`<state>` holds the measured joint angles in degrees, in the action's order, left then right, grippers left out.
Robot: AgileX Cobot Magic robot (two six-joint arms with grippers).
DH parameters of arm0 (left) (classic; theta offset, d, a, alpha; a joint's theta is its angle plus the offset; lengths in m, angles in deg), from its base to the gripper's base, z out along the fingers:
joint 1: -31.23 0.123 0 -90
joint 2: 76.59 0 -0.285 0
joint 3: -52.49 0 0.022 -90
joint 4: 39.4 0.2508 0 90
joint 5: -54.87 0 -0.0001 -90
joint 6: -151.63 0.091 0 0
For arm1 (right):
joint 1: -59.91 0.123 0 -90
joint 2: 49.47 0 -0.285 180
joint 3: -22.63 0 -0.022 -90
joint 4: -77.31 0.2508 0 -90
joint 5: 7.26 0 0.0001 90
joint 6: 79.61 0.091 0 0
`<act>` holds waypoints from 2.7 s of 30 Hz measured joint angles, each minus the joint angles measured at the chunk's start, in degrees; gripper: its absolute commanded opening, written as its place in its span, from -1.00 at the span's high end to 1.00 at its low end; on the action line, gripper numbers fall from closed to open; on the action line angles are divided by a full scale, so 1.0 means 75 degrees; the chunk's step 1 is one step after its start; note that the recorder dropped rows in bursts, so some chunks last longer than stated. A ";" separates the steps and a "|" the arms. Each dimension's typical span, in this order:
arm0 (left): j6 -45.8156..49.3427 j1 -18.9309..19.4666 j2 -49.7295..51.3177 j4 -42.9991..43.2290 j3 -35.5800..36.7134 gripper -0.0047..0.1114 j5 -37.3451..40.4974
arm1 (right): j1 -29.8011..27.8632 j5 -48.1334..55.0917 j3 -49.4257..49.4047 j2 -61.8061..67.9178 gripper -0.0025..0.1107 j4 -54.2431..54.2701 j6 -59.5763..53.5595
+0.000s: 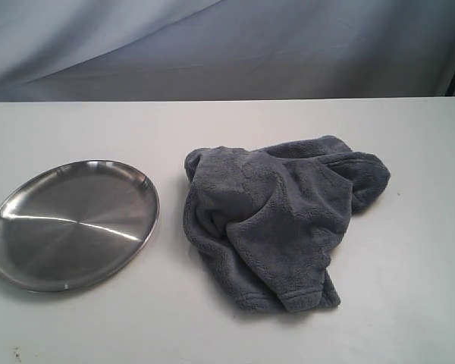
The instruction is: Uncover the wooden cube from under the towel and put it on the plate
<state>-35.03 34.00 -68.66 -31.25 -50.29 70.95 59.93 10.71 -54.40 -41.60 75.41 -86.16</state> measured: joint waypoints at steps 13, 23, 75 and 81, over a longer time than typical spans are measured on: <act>0.0000 0.0000 0.0000 0.0000 0.0000 0.92 0.0000 | 0.0000 -0.0737 0.0000 0.0000 0.96 0.0125 -0.0065; 0.0000 0.0000 0.0000 0.0000 0.0000 0.92 0.0000 | 0.0000 -0.4091 0.0000 0.0000 0.96 0.2001 -0.0051; 0.0000 0.0000 0.0000 0.0000 0.0000 0.92 0.0000 | 0.4805 -0.3076 0.5368 1.0733 0.96 0.5727 -0.4600; 0.0000 0.0000 0.0000 0.0000 0.0000 0.92 0.0000 | 0.4805 -0.3556 0.5368 1.1054 0.96 0.2325 -0.0688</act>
<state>-35.03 34.00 -68.66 -31.25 -50.29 70.95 95.97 -15.96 -14.14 41.30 92.84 -91.31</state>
